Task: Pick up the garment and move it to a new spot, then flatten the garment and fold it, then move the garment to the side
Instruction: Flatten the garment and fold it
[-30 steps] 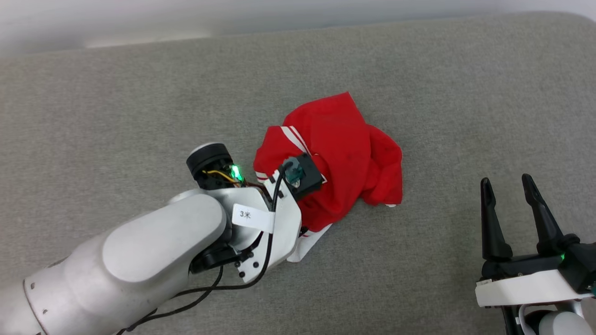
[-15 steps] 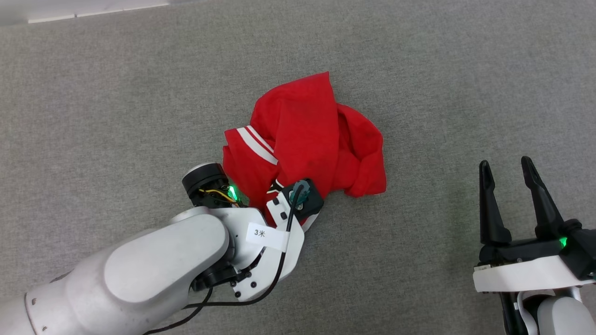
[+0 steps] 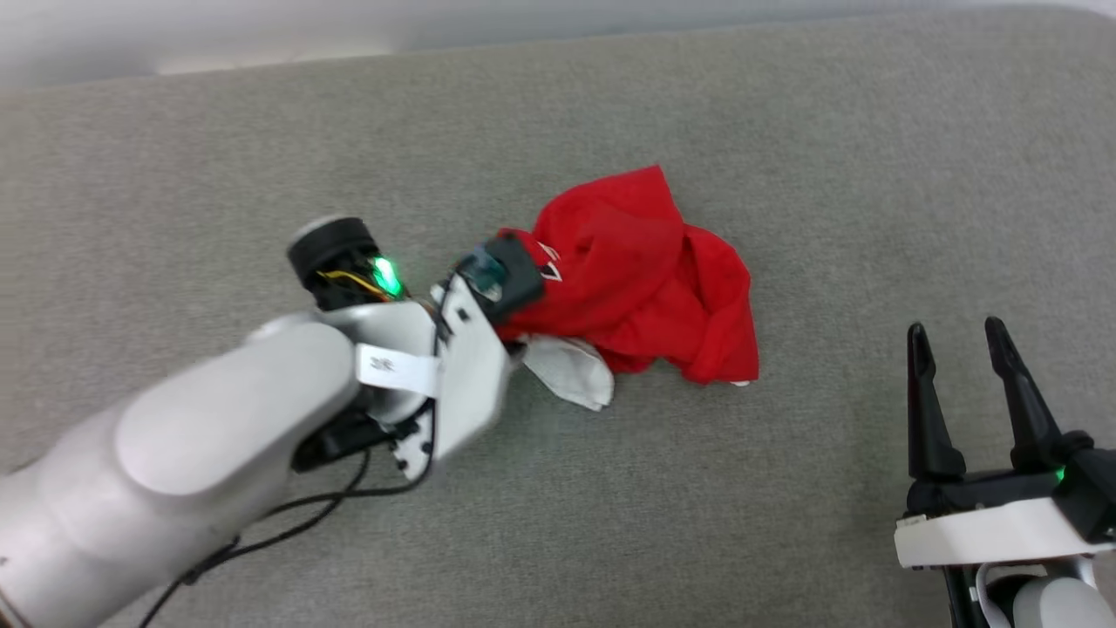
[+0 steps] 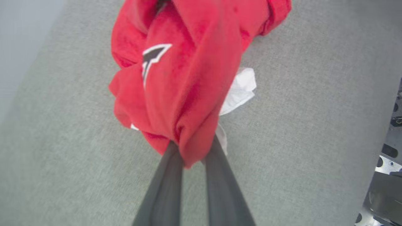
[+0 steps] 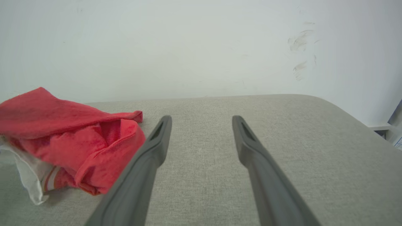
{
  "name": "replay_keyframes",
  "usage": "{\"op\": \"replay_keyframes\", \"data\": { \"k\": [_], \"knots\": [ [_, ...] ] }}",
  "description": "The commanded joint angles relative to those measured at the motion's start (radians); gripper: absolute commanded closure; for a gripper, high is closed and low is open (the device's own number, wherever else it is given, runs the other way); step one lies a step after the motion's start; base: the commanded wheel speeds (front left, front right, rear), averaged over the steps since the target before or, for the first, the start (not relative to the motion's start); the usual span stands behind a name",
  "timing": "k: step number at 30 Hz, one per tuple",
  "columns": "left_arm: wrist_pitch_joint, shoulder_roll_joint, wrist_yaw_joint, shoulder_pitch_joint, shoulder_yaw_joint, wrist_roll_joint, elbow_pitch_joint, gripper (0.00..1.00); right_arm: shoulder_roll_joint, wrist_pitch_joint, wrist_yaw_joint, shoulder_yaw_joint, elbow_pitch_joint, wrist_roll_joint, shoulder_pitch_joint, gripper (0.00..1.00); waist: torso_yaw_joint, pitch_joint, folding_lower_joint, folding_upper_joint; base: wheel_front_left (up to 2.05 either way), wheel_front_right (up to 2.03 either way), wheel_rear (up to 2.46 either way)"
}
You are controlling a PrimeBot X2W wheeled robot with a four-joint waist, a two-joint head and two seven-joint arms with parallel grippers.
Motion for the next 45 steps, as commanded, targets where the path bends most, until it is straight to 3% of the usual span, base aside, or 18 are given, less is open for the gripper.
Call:
{"op": "replay_keyframes", "data": {
  "k": [1,6,16,19,25,26,27,32,37,38,45],
  "knots": [
    [-0.021,0.023,0.000,-0.008,0.013,-0.010,0.006,1.00,0.002,-0.002,0.000,-0.003,0.002,-0.008,0.016,0.00,0.036,-0.034,-0.0001,0.0000,0.00,0.00,0.00],
    [-0.074,0.110,0.020,0.013,0.054,-0.024,0.012,1.00,0.002,-0.002,0.000,-0.006,0.002,-0.010,0.029,0.00,0.071,-0.060,-0.0001,0.0000,0.00,0.00,0.00],
    [-0.144,0.277,0.116,0.190,0.075,-0.114,0.091,1.00,0.002,-0.002,0.000,-0.008,-0.002,-0.020,0.042,0.00,0.089,-0.062,-0.0001,0.0000,0.00,0.00,0.00],
    [-0.154,0.279,0.127,0.256,0.062,-0.153,0.153,1.00,0.002,-0.002,0.000,-0.008,-0.001,-0.023,0.041,0.00,0.090,-0.057,-0.0001,0.0000,0.00,0.00,0.00],
    [-0.197,0.215,0.121,0.335,0.058,-0.217,0.257,1.00,0.002,-0.002,0.000,-0.012,0.003,-0.033,0.042,0.00,0.097,-0.066,-0.0001,0.0000,0.00,0.00,0.00],
    [-0.217,0.206,0.119,0.340,0.064,-0.218,0.265,0.68,0.002,-0.002,0.000,-0.012,0.004,-0.036,0.043,0.00,0.098,-0.072,-0.0001,0.0000,0.00,0.00,0.00],
    [-0.246,0.200,0.123,0.339,0.075,-0.214,0.272,0.00,0.002,-0.002,0.000,-0.014,0.004,-0.039,0.044,0.00,0.100,-0.077,-0.0001,0.0000,0.00,0.00,0.00],
    [-0.394,0.199,0.156,0.335,0.116,-0.177,0.255,0.00,0.002,-0.002,0.000,-0.028,0.004,-0.045,0.059,0.00,0.116,-0.122,-0.0001,0.0000,0.00,0.00,0.00],
    [-0.546,0.217,0.245,0.359,0.156,-0.125,0.168,0.00,0.002,-0.002,0.000,-0.052,-0.015,-0.068,0.063,0.00,0.139,-0.166,-0.0001,0.0000,0.00,0.00,0.00],
    [-0.546,0.217,0.245,0.359,0.156,-0.125,0.168,0.00,0.002,-0.002,0.000,-0.052,-0.015,-0.068,0.063,0.00,0.139,-0.166,-0.0001,0.0000,0.00,0.00,0.00],
    [-0.736,0.237,0.448,0.460,0.218,-0.087,0.022,0.00,0.002,-0.002,0.000,-0.060,-0.071,-0.150,-0.016,0.00,0.163,-0.199,-0.0001,0.0000,0.00,0.00,0.00]
  ]
}}
